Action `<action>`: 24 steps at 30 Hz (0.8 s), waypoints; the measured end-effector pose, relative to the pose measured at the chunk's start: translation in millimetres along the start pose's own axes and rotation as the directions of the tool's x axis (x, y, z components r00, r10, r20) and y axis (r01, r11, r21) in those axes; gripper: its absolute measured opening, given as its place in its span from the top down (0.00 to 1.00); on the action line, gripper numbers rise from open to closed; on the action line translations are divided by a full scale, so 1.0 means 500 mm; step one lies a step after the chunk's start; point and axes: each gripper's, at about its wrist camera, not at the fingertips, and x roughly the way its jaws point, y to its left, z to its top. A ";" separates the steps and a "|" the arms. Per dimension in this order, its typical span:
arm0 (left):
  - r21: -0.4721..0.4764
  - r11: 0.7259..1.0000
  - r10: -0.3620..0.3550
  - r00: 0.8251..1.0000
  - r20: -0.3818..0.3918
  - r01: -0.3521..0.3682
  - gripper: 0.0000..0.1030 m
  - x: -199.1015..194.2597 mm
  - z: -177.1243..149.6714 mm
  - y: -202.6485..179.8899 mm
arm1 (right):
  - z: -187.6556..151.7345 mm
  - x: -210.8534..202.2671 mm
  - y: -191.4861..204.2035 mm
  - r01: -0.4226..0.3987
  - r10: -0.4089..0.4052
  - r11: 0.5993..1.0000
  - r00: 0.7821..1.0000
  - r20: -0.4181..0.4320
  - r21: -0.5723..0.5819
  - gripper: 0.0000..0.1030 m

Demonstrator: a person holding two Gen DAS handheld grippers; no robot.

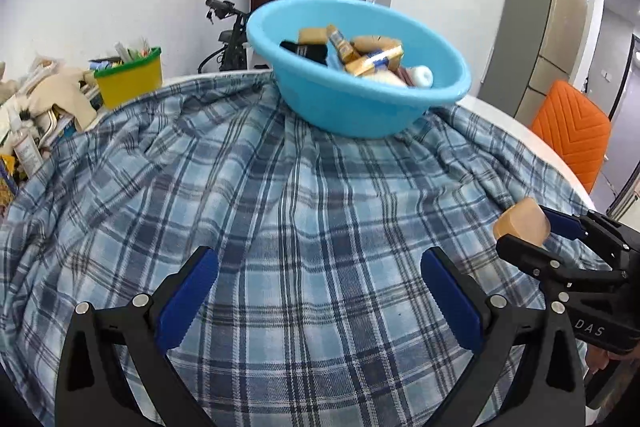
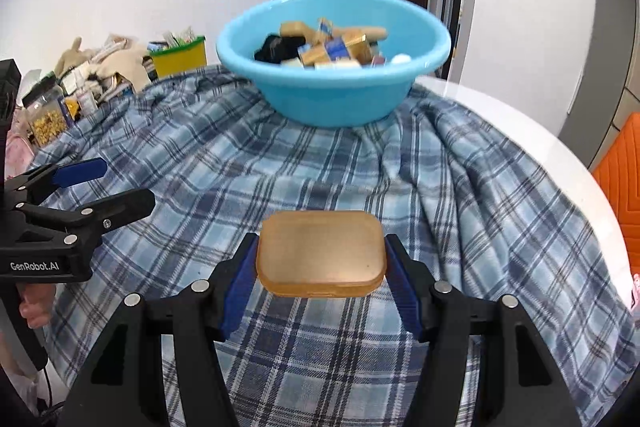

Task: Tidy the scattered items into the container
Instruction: 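Lift the amber soap bar with the right gripper toward the basin, then lower the amber soap bar into the basin with the right gripper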

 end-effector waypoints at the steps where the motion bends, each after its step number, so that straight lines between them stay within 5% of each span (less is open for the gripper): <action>1: 0.001 1.000 0.002 1.000 0.006 -0.002 0.00 -0.006 0.005 -0.001 | 0.006 -0.008 -0.001 0.000 0.000 1.000 1.000 0.013 0.000 0.41; 11: 0.028 0.999 0.038 0.991 0.127 -0.042 0.00 -0.074 0.094 -0.007 | 0.095 -0.088 -0.008 0.016 -0.017 1.000 0.987 0.159 0.003 0.41; 20: 0.061 0.995 0.056 0.945 0.321 -0.079 0.00 -0.158 0.166 -0.024 | 0.151 -0.162 -0.003 0.033 -0.037 0.999 0.949 0.314 0.018 0.41; 24: 0.062 0.997 0.027 0.948 0.316 -0.050 0.00 -0.156 0.178 -0.026 | 0.159 -0.171 0.004 0.040 -0.042 0.999 0.941 0.335 0.011 0.41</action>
